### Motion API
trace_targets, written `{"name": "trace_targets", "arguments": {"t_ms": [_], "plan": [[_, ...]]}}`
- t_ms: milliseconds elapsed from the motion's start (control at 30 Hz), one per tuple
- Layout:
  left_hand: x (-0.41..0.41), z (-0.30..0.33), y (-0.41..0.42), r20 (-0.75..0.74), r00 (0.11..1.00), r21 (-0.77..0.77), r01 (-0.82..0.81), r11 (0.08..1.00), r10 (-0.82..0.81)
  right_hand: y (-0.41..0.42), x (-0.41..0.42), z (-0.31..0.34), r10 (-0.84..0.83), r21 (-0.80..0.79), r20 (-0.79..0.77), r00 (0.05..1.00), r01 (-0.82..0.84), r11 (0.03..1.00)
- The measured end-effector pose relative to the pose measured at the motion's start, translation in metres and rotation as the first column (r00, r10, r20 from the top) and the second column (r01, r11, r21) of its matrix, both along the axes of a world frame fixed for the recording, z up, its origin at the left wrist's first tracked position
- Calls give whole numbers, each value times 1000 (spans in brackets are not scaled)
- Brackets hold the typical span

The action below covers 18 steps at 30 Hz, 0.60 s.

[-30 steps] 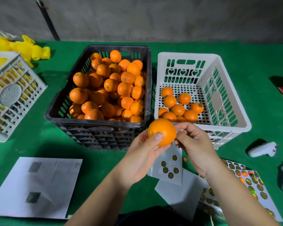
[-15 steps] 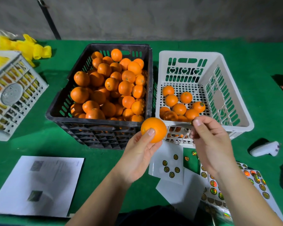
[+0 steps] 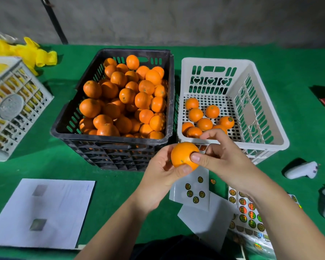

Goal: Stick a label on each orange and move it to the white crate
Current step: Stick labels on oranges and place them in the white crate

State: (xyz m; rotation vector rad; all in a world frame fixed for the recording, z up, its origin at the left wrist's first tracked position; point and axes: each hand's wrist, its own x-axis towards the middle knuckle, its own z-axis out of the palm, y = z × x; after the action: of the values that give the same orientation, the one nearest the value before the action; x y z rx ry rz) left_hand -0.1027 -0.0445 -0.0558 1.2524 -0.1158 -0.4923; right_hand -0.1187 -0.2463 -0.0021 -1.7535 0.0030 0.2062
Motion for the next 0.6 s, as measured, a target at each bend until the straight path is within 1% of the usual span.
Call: {"name": "trace_targets", "arguments": {"t_ms": [67,167,300,367,433,467,533,600], "plan": [[0,3,-1,2,1000,-8,4,1000,-4,-1,-2,-1,-5,2,-52,999,5,1000],[0,8,0,20,1000,-14,15,1000,-15,4,-10,-4,-18,89,-98,995,27,996],[1,14,2,30,999,-60,27,998,-25,11,-18,-11,-108,172,-73,991,120,978],[1,18,1,-22,1000,-144,-3,990,0,17,-23,-15,-110,232,-69,991,124,965],[2,24,-2,-104,994,-238,-63,969,39,23,-26,-19,-110,317,-65,992,125,940],[4,28,-3,-155,986,-257,-105,961,67,26,-27,-20,-108,336,-48,993,118,934],[8,32,-6,-254,960,-251,-180,951,115,29,-28,-21,-106,303,-1,994,101,948],[14,31,-6,-288,948,-234,-207,950,135,31,-28,-22,-115,270,6,993,109,957]]}}
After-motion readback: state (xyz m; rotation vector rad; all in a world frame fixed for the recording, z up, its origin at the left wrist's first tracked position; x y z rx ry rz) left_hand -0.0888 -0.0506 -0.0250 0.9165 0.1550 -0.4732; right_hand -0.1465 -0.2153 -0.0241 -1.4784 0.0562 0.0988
